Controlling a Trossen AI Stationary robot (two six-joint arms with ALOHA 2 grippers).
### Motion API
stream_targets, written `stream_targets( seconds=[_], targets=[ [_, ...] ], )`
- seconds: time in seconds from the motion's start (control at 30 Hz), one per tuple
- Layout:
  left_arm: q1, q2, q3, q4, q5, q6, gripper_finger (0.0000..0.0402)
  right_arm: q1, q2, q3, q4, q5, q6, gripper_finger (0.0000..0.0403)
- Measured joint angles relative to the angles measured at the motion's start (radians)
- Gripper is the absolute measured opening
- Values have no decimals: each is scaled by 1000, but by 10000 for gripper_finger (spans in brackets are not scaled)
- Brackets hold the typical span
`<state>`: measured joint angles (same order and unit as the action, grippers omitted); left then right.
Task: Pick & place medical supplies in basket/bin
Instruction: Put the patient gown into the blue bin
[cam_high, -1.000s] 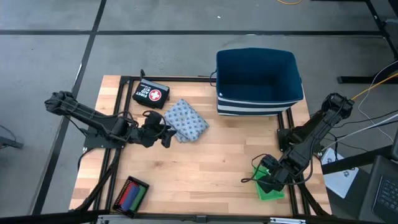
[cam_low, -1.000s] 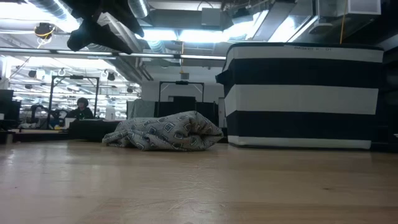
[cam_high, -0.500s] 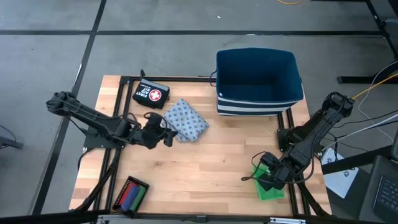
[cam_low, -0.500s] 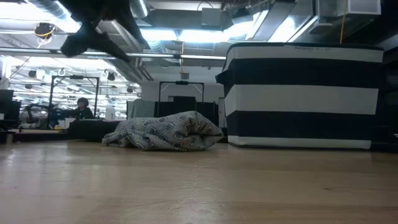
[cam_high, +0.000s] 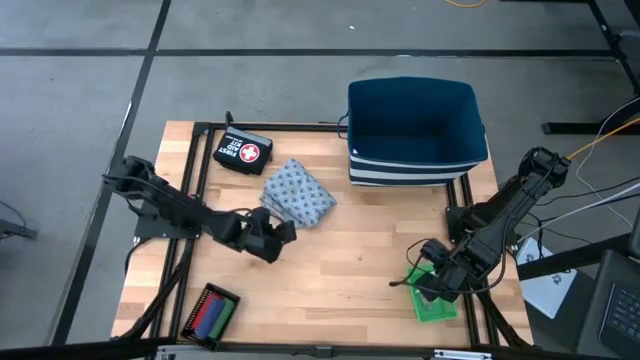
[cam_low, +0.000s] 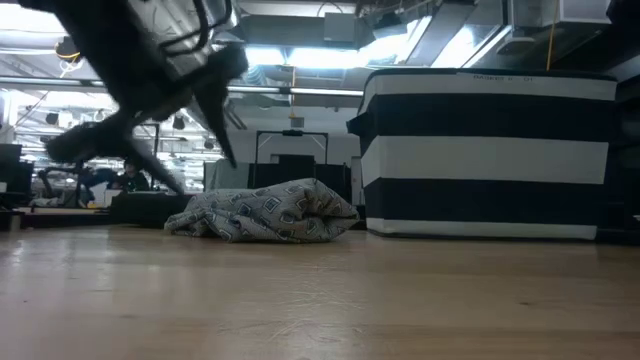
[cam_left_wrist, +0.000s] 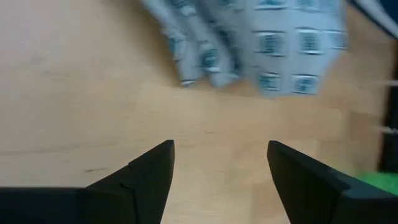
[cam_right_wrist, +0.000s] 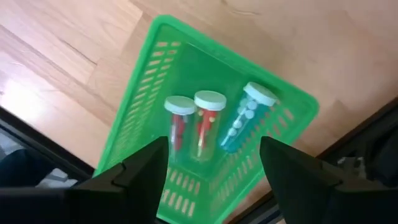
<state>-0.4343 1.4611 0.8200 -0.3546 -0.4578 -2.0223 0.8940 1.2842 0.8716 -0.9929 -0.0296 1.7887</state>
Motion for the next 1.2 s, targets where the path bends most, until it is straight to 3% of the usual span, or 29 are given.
stream_targets(
  seconds=[0.17, 0.33, 0.7, 1.07, 1.2],
  targets=[
    [-8, 90, 0, 0, 4, -109, 270, 0, 0, 0, -30, 22, -44, 254],
    [25, 151, 0, 18, -8, -120, 276, 8, 0, 0, -54, 23, -51, 254],
    [99, 174, -1, 44, -240, -55, 277, 41, -26, 0, -100, -6, -16, 254],
    [150, 174, -1, 66, -296, -33, 277, 28, -53, 0, -123, -12, -16, 254],
    [146, 169, -1, 185, -390, -27, 277, 28, -54, 0, -126, -16, -2, 254]
  ],
)
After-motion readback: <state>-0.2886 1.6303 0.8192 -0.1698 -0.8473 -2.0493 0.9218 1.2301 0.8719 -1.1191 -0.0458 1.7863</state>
